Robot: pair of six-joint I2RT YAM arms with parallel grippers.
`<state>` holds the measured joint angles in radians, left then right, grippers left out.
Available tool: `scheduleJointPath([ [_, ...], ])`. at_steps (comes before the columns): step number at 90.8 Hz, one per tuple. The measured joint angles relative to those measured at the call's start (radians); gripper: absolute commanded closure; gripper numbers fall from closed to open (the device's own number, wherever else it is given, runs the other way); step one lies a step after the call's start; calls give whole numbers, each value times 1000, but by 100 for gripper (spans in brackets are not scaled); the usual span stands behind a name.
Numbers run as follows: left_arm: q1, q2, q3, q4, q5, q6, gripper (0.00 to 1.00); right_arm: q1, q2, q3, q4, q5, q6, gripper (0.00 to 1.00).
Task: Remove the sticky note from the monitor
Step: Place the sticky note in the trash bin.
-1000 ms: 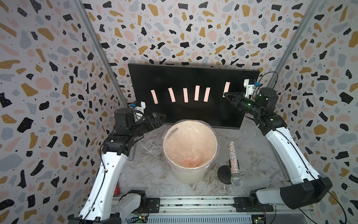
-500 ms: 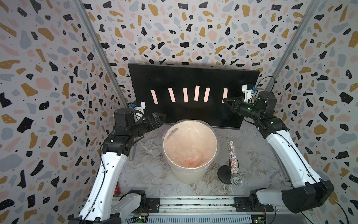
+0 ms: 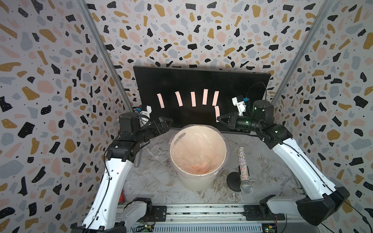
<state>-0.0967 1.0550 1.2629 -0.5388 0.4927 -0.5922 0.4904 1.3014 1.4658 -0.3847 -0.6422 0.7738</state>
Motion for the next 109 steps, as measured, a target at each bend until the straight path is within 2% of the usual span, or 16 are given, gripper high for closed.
scheduleJointPath([
  [19, 0, 0, 0, -4, 0, 0, 1, 126, 10, 54, -155, 14, -111, 100],
  [46, 0, 0, 0, -8, 1, -3, 0, 293, 52, 105, -336, 121, -243, 100],
  [79, 0, 0, 0, -16, 1, -4, 1, 397, 140, 157, -492, 276, -343, 100],
  [86, 0, 0, 0, -18, 1, -4, 1, 410, 156, 157, -508, 300, -353, 97],
  [103, 0, 0, 0, -24, 1, -4, 1, 426, 185, 161, -539, 337, -367, 76],
  [109, 0, 0, 0, -29, 2, -3, 0, 430, 193, 161, -545, 349, -370, 71],
])
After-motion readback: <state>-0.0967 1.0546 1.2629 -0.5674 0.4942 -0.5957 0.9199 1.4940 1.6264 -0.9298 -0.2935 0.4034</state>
